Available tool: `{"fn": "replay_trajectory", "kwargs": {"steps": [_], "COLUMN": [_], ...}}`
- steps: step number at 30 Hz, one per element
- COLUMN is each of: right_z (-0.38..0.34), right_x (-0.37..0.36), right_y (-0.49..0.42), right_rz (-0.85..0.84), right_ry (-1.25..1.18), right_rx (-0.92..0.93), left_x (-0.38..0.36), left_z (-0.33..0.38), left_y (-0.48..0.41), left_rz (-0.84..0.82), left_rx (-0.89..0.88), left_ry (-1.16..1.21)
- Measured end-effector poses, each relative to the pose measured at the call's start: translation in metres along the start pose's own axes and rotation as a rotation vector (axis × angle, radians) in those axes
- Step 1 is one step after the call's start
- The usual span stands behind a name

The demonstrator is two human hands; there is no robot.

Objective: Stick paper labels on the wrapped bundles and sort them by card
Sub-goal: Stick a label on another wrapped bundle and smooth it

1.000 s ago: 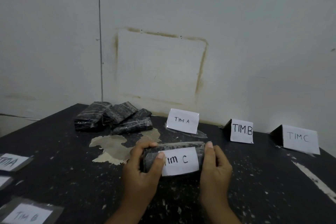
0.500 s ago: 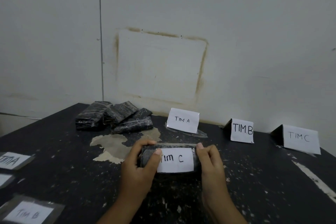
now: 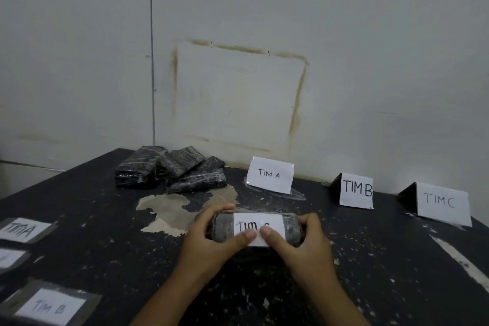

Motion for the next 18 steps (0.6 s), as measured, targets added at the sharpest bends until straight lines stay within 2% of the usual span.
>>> {"fn": "replay_trajectory", "kwargs": {"steps": [9, 14, 18], "right_z": [-0.001, -0.002, -0.003], "right_x": [0.008, 0.007, 0.003], "right_y": [-0.004, -0.001, 0.002], "right_rz": [0.123, 0.139, 0.180], "right_ry": [0.008, -0.034, -0.026], "right_rx": [0.095, 0.112, 0.126], "left_x": [0.008, 0.007, 0.006], "left_z": [0.011, 0.010, 0.006], "left_y": [0.000, 0.000, 0.003], "left_rz": [-0.165, -0.166, -0.170], "left_rx": [0.012, -0.020, 0.023], "left_ry": [0.070, 0.019, 0.129]}}
Point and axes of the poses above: each hand's wrist, its own y-axis away from the middle knuckle, its own x-axis out of the back of the hand, z = x × y, the point moved 3 cm from there along -y, towards the middle knuckle, and after that the axes turned 3 degrees about y, right-handed, at the moved point
